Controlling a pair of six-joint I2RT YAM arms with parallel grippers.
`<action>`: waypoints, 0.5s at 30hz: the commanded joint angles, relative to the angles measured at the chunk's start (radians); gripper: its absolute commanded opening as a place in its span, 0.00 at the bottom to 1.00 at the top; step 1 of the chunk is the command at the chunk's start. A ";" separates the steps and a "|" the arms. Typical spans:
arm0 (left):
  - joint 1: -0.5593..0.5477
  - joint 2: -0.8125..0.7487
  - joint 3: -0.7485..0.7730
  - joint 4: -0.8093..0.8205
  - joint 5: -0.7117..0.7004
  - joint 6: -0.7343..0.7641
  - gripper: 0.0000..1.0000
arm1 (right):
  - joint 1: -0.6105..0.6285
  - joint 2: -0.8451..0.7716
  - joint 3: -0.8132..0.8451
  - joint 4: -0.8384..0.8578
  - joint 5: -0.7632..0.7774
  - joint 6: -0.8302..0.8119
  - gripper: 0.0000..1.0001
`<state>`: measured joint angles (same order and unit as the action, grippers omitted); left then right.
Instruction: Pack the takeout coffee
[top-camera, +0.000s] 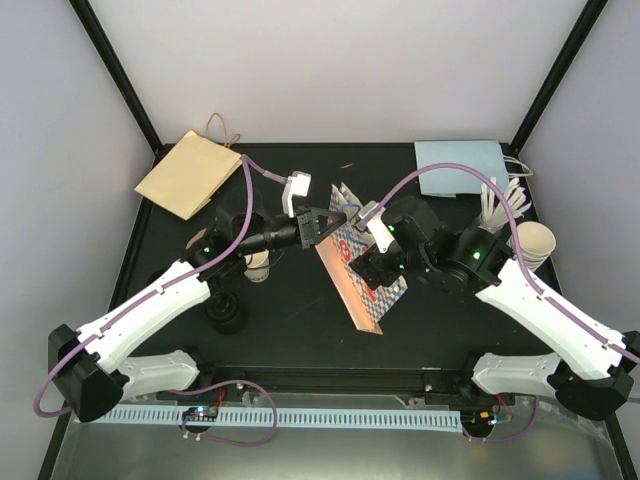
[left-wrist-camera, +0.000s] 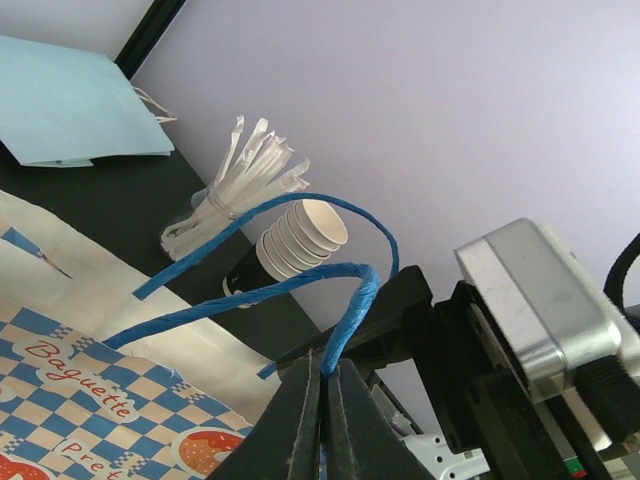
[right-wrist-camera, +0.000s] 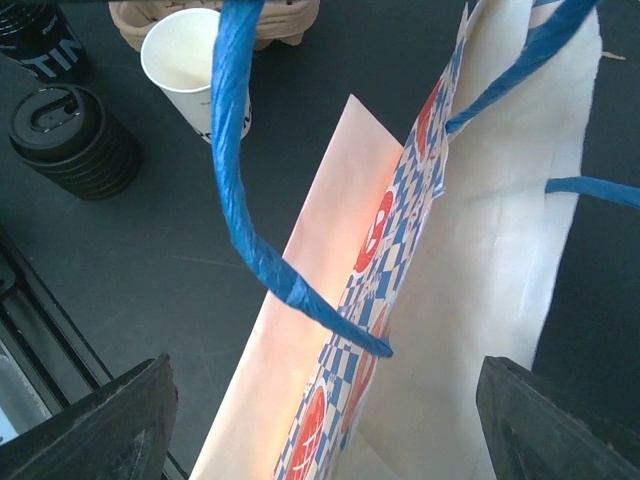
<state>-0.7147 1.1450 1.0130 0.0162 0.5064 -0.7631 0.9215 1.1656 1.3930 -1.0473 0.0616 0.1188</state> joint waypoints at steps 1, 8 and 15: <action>0.004 -0.013 0.054 0.030 0.021 -0.013 0.02 | 0.008 0.021 -0.012 0.036 0.006 0.017 0.84; 0.004 -0.010 0.061 0.035 0.019 -0.015 0.01 | 0.008 0.042 -0.023 0.059 0.012 0.022 0.81; 0.004 -0.009 0.061 0.048 0.023 -0.024 0.02 | 0.007 0.045 -0.032 0.078 0.018 0.031 0.80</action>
<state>-0.7147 1.1450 1.0294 0.0219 0.5064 -0.7715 0.9215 1.2118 1.3739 -1.0023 0.0666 0.1371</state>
